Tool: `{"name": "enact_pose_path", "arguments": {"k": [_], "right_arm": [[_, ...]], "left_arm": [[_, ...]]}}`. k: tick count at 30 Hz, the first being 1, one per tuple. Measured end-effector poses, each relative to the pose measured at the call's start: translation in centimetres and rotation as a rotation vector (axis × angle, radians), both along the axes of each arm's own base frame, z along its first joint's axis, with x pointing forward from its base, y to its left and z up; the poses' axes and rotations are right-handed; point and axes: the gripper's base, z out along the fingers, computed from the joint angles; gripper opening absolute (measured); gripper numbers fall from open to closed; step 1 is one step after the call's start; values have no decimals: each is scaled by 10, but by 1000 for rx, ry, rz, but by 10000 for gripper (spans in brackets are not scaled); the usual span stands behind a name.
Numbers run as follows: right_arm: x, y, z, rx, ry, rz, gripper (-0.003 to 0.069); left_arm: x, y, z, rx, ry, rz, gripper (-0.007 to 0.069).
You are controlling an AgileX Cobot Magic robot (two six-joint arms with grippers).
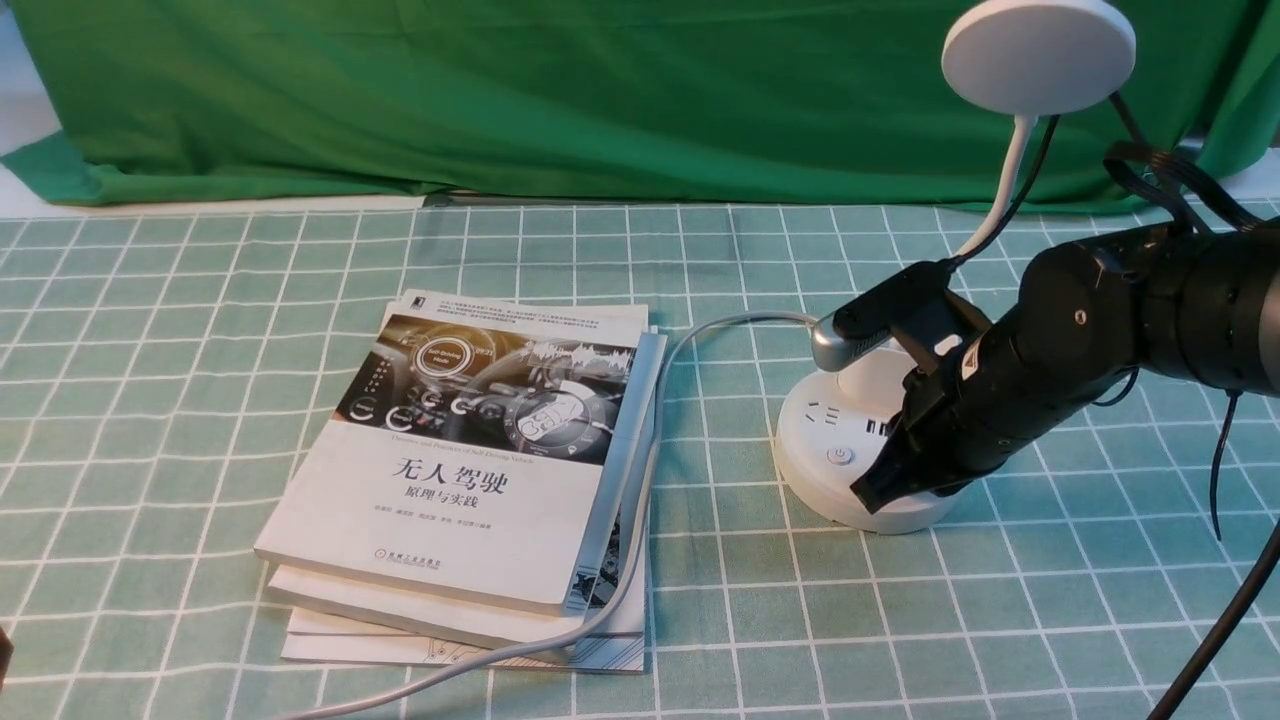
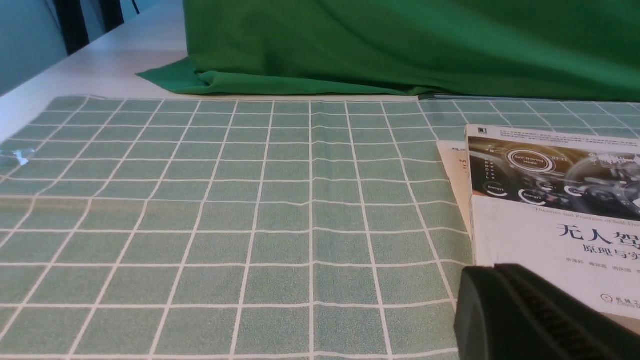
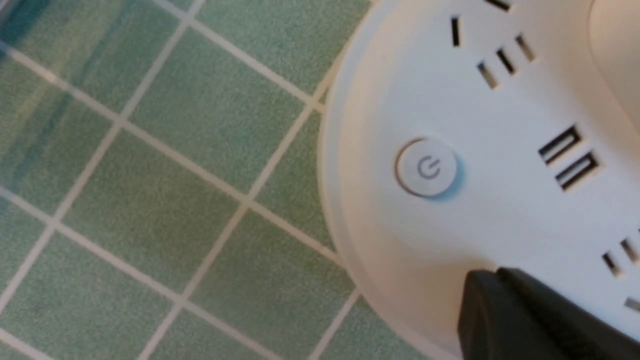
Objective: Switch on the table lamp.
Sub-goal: 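Press the button on the base of the white desk lamp with the right gripper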
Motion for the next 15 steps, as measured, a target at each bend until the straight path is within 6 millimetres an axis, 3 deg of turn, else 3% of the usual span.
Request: {"name": "enact_pose_path", "arguments": {"k": [8, 15], "right_arm": [[-10, -9, -2, -38, -21, -12, 30], [-41, -24, 1, 114, -208, -114, 30]], "left_arm": [[0, 0, 0, 0, 0, 0, 21], [0, 0, 0, 0, 0, 0, 21]]}}
